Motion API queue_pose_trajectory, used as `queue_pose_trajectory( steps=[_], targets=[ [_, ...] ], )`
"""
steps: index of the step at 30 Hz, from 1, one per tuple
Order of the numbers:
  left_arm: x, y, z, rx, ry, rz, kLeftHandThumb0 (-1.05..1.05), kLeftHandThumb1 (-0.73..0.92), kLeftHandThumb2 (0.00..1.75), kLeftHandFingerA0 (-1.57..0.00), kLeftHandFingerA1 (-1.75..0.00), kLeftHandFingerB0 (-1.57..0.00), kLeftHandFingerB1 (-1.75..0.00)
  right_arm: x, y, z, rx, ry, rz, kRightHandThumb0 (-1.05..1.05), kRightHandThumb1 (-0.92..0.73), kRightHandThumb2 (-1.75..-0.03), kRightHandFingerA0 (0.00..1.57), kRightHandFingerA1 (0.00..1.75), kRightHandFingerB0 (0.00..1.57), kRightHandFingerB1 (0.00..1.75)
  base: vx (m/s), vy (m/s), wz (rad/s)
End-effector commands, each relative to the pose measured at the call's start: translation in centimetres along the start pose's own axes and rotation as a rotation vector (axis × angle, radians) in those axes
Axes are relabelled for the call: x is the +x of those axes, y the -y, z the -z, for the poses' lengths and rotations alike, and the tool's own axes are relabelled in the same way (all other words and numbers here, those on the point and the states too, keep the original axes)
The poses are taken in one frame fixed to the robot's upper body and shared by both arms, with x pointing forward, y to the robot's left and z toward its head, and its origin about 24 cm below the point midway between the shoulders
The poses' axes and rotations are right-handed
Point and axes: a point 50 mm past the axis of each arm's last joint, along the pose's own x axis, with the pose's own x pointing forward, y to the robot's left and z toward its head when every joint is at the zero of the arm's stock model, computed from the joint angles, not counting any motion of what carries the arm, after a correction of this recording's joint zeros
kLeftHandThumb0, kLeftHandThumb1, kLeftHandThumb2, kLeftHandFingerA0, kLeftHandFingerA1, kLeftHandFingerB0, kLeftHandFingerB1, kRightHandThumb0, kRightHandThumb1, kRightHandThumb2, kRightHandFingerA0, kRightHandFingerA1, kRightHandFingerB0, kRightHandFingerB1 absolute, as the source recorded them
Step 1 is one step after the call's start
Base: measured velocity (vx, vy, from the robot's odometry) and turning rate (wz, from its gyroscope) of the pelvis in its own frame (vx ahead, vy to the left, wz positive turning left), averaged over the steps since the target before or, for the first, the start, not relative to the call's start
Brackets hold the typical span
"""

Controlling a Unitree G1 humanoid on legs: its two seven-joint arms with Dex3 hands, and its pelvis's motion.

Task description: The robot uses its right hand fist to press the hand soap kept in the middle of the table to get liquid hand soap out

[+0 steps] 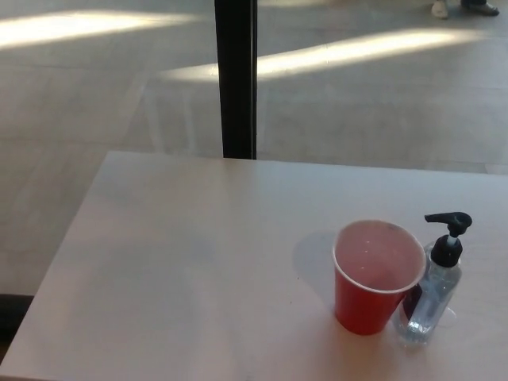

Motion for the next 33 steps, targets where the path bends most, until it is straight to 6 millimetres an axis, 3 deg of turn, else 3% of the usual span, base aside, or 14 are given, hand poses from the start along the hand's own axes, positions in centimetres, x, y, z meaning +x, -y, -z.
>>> queue_pose_trajectory(
  steps=[1, 2, 3, 4, 7, 10, 11, 12, 13, 15, 17, 18, 19, 33],
  targets=[
    [0.0, -0.9, -0.4, -0.014, 0.026, -0.016, -0.54, 0.71, 0.6, -0.7, -0.65, -0.51, -0.49, -0.3, -6.1, -6.9, 0.049, 0.257, -0.225, -0.69, -0.84, -0.74, 1.21, 1.12, 0.9, 0.83, 0.0, 0.0, 0.0],
    [-0.1, -1.0, -0.4, -0.012, 0.026, -0.015, -0.54, 0.71, 0.6, -0.7, -0.65, -0.51, -0.49, -0.5, -6.4, -7.2, 0.047, 0.264, -0.238, -0.69, -0.84, -0.74, 1.21, 1.12, 0.9, 0.83, 0.0, 0.0, 0.0],
    [0.0, -1.0, -0.4, -0.015, 0.024, -0.017, -0.54, 0.71, 0.6, -0.7, -0.65, -0.5, -0.49, -0.9, -7.3, -7.9, 0.048, 0.286, -0.268, -0.68, -0.68, -0.92, 1.28, 1.2, 1.1, 0.93, 0.0, 0.0, 0.0],
    [0.0, -1.0, -0.4, -0.021, 0.02, -0.02, -0.54, 0.71, 0.6, -0.7, -0.65, -0.5, -0.49, -1.6, -8.7, -9.0, 0.049, 0.322, -0.314, -0.68, -0.68, -0.92, 1.28, 1.2, 1.1, 0.93, 0.0, 0.0, 0.0],
    [-0.1, -1.0, -0.4, -0.014, 0.025, -0.017, -0.53, 0.71, 0.6, -0.71, -0.65, -0.53, -0.5, -3.8, -11.8, -11.1, 0.027, 0.37, -0.438, -0.6, -0.4, -1.34, 1.37, 1.42, 1.14, 1.22, 0.0, 0.0, 0.0],
    [-0.1, -1.1, -0.4, -0.009, 0.03, -0.015, -0.55, 0.71, 0.6, -0.7, -0.64, -0.51, -0.5, -6.2, -14.3, -12.2, 0.035, 0.406, -0.571, -0.42, -0.5, -1.28, 1.4, 1.42, 1.15, 1.22, 0.0, 0.0, 0.0],
    [-0.1, -1.1, -0.4, -0.017, 0.03, -0.013, -0.54, 0.71, 0.6, -0.69, -0.64, -0.5, -0.49, -6.9, -14.9, -12.4, 0.052, 0.397, -0.636, -0.31, -0.43, -1.38, 1.14, 1.72, 1.01, 1.4, 0.0, 0.0, 0.0],
    [-0.1, -1.1, -0.4, -0.017, 0.03, -0.013, -0.54, 0.71, 0.6, -0.69, -0.64, -0.5, -0.49, -7.0, -14.9, -12.4, 0.052, 0.397, -0.636, -0.31, -0.43, -1.38, 1.14, 1.72, 1.01, 1.4, 0.0, 0.0, 0.0],
    [-0.1, -1.1, -0.4, -0.009, 0.034, -0.013, -0.55, 0.72, 0.61, -0.71, -0.65, -0.51, -0.5, -7.6, -16.0, -12.4, 0.073, 0.374, -0.736, -0.07, -0.69, -1.14, 0.99, 1.75, 0.73, 1.58, 0.0, 0.0, 0.0],
    [-0.1, -1.1, -0.1, 0.004, 0.023, -0.021, -0.55, 0.72, 0.61, -0.71, -0.65, -0.52, -0.5, -8.2, -16.9, -12.1, 0.073, 0.358, -0.828, -0.07, -0.73, -1.07, 0.94, 1.75, 0.73, 1.56, 0.0, 0.0, 0.0],
    [-0.1, -1.1, -0.1, 0.004, 0.018, -0.021, -0.55, 0.72, 0.61, -0.71, -0.65, -0.51, -0.5, -9.2, -17.8, -11.8, 0.062, 0.345, -0.893, -0.17, -0.56, -1.15, 1.01, 1.75, 0.81, 1.5, 0.0, 0.0, 0.0],
    [-0.1, -1.1, -0.1, 0.007, 0.017, -0.021, -0.55, 0.72, 0.62, -0.71, -0.64, -0.52, -0.49, -9.9, -18.3, -11.8, 0.057, 0.334, -0.922, -0.33, -0.5, -1.16, 1.29, 1.44, 0.97, 1.25, 0.0, 0.0, 0.0],
    [-0.1, -1.1, -0.1, -0.001, 0.015, -0.025, -0.55, 0.72, 0.61, -0.71, -0.66, -0.52, -0.5, -10.9, -18.9, -11.7, 0.045, 0.32, -0.963, -0.21, -0.49, -1.25, 1.05, 1.75, 0.84, 1.48, 0.0, 0.0, 0.0],
    [-0.2, -1.3, 0.0, 0.008, 0.017, -0.027, -0.55, 0.73, 0.62, -0.71, -0.67, -0.53, -0.51, -15.1, -21.2, -7.4, -0.018, 0.118, -1.115, -0.12, -0.56, -1.29, 1.02, 1.75, 0.69, 1.63, 0.0, 0.0, 0.0]
  ],
)
